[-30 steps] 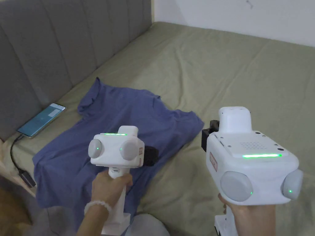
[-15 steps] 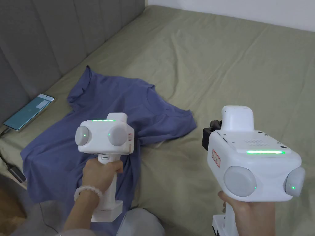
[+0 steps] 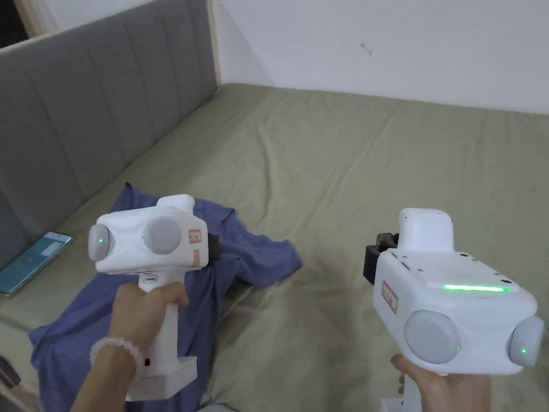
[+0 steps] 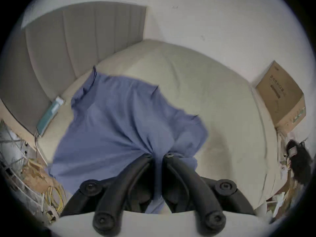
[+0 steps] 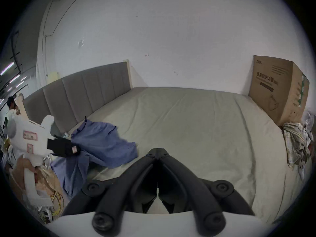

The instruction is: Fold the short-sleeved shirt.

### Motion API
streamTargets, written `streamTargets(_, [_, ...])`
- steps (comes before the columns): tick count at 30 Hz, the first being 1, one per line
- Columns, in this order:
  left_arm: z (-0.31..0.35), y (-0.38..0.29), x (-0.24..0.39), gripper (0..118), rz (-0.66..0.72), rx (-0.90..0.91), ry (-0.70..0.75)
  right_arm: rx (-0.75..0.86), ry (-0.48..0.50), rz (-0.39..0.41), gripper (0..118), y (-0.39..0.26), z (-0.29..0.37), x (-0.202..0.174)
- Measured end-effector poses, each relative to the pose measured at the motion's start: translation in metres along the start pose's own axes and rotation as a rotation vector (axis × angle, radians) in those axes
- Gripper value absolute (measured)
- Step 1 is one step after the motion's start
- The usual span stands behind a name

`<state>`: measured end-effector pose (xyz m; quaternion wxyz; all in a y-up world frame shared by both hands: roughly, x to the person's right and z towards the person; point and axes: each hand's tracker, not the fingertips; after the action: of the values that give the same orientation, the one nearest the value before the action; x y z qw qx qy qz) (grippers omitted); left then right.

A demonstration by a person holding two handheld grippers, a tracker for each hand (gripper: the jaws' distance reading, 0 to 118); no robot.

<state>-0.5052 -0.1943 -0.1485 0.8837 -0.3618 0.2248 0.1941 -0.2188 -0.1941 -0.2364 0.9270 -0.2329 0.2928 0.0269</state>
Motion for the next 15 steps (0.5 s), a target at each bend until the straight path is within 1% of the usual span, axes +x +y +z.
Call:
streamTargets(2, [0.014,0.017,0.025,5,-0.027,0.032,-0.060,0.029,-0.028,-0.020,1,0.004,0.012,0.016])
streamTargets(6, [0.043,0.043,0.107,5,-0.154,0.115,-0.184,0.082,-0.110,-0.066,1,0.013,0.042,0.060])
streamTargets(8, [0.051,0.048,0.148,5,-0.206,0.130,-0.269,0.105,-0.158,-0.096,1,0.017,0.057,0.083])
streamTargets(11, [0.064,0.046,0.226,5,-0.298,0.143,-0.419,0.147,-0.241,-0.140,1,0.020,0.086,0.123])
streamTargets(15, [0.081,0.018,0.319,5,-0.435,0.126,-0.645,0.188,-0.371,-0.194,1,0.020,0.124,0.177])
